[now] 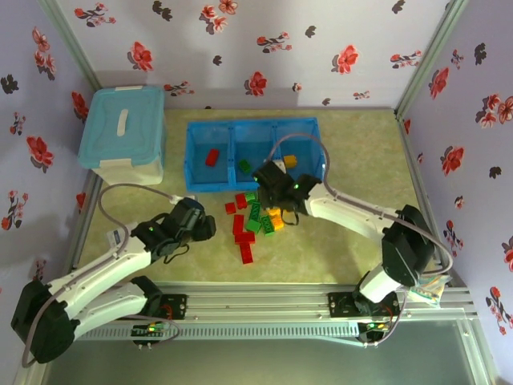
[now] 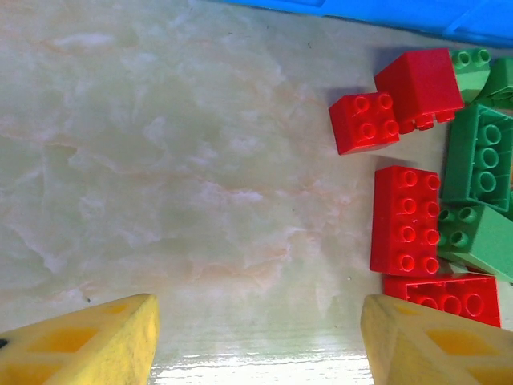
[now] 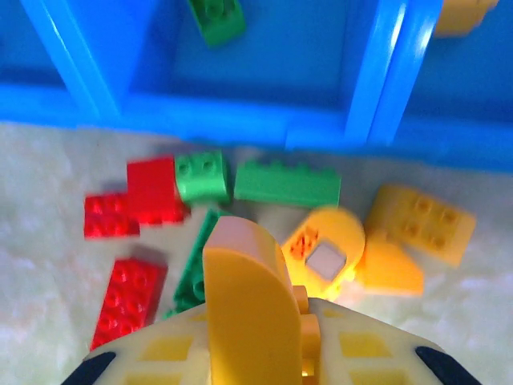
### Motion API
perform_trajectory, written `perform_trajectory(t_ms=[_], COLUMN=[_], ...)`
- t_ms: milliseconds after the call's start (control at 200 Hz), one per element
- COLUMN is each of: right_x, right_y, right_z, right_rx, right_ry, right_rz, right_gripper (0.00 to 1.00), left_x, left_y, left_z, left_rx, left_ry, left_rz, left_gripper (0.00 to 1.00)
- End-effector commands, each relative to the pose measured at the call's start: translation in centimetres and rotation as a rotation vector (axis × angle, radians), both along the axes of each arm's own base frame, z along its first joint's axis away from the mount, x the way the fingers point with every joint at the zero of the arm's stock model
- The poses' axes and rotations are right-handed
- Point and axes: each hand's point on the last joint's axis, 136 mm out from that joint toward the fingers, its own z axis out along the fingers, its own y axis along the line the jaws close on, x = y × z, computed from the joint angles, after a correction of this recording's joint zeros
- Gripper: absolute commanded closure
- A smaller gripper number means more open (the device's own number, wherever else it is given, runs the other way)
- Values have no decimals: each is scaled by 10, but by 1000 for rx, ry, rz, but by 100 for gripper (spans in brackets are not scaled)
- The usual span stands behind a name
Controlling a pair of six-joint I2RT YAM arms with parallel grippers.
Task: Sort the legos into containers by color
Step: Place the lego in the container.
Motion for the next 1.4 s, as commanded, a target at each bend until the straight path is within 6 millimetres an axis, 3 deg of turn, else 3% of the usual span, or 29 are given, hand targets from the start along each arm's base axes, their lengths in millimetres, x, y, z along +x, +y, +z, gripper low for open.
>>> perform_trajectory(t_ms=[0, 245, 375, 525, 645, 815, 925, 1030, 1160, 1340, 1390], right_x=[23, 71, 84, 90, 102, 126, 137, 144, 150, 159, 161], right_y=[3, 21, 32, 33, 9, -58, -97, -117, -121, -118, -118], right_z=[4, 0, -5, 7, 38, 69, 53, 23, -1, -11, -13], right_rx=[-78, -103, -108, -107, -152, -141, -123, -82, -99, -110, -115], right_ry=[5, 30, 40, 14, -70, -111, -68, 4, 46, 51, 53], right_rz=[61, 78, 90, 80, 28, -117, -191, -228, -228, -225, -224], right_gripper=[80, 81, 81, 87, 87, 86, 84, 83, 84, 84, 75], left_x=[-8, -16, -19, -21, -20, -17, -15, -14, -17, -23, -25], left_y=[3, 9, 13, 17, 17, 11, 1, -13, -32, -58, -65], left_z=[-2, 0, -1, 0, 0, 2, 2, 2, -3, -11, -14], left_rx=[-17, -32, -35, -32, -33, -19, -23, -38, -40, -27, -24], left_ry=[10, 2, -1, -9, -18, -14, -6, -4, 15, 40, 48], left_rz=[10, 13, 18, 22, 18, -4, -26, -55, -88, -129, -139], left_gripper=[33, 33, 33, 33, 33, 33, 33, 32, 32, 32, 32])
